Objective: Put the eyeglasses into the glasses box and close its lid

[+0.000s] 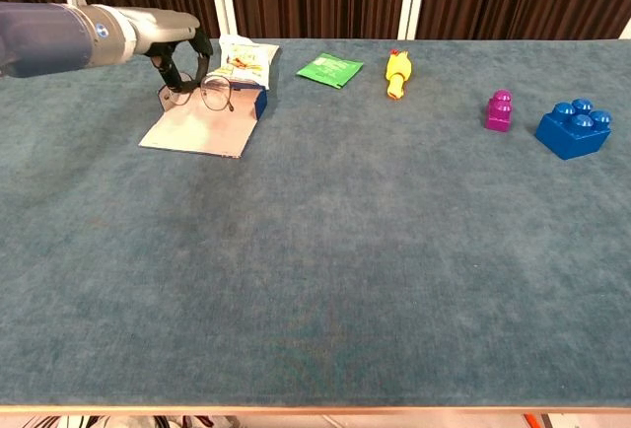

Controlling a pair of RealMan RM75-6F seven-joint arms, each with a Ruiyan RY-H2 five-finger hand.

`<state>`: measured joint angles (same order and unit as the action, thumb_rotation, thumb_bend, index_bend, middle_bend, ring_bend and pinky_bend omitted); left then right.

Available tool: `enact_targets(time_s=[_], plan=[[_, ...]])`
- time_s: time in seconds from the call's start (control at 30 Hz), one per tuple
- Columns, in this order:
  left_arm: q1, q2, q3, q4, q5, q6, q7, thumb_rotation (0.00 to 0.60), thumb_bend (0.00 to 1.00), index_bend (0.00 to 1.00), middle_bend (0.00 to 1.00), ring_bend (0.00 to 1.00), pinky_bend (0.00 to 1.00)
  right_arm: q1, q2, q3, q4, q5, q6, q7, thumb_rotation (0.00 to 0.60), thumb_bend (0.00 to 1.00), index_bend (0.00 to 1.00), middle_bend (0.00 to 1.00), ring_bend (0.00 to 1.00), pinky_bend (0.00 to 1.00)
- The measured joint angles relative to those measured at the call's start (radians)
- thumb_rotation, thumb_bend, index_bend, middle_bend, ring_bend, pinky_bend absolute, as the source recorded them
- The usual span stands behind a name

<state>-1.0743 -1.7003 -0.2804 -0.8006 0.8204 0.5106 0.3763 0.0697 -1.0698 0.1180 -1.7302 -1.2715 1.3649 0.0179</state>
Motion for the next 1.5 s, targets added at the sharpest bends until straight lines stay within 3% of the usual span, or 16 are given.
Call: enact_targets(time_s=[0.53, 1.3, 1.5], plan=[[-0.072, -0.146, 0.0, 0.201, -0.223, -0.017, 0.14, 0.6, 0.46, 0.58, 0.1, 0.0, 0.0, -0.004, 0.01, 0.002, -0.003, 0.013, -0.008, 0.027, 0.6, 0.13, 0.0, 0.06, 0.19, 0.26], [-0.127, -0.293, -0.059, 0.426, -0.292, -0.02, 0.208, 0.6, 0.45, 0.54, 0.1, 0.0, 0.0, -0.001, 0.017, 0.004, -0.011, 0.027, -0.02, 0.032, 0.6, 0.13, 0.0, 0.06, 0.19, 0.26], [-0.142, -0.326, -0.104, 0.484, -0.309, -0.019, 0.23, 0.6, 0.45, 0.53, 0.1, 0.0, 0.0, 0.0, 0.018, 0.004, -0.012, 0.031, -0.022, 0.03, 0.6, 0.13, 0.0, 0.06, 0.19, 0.26]])
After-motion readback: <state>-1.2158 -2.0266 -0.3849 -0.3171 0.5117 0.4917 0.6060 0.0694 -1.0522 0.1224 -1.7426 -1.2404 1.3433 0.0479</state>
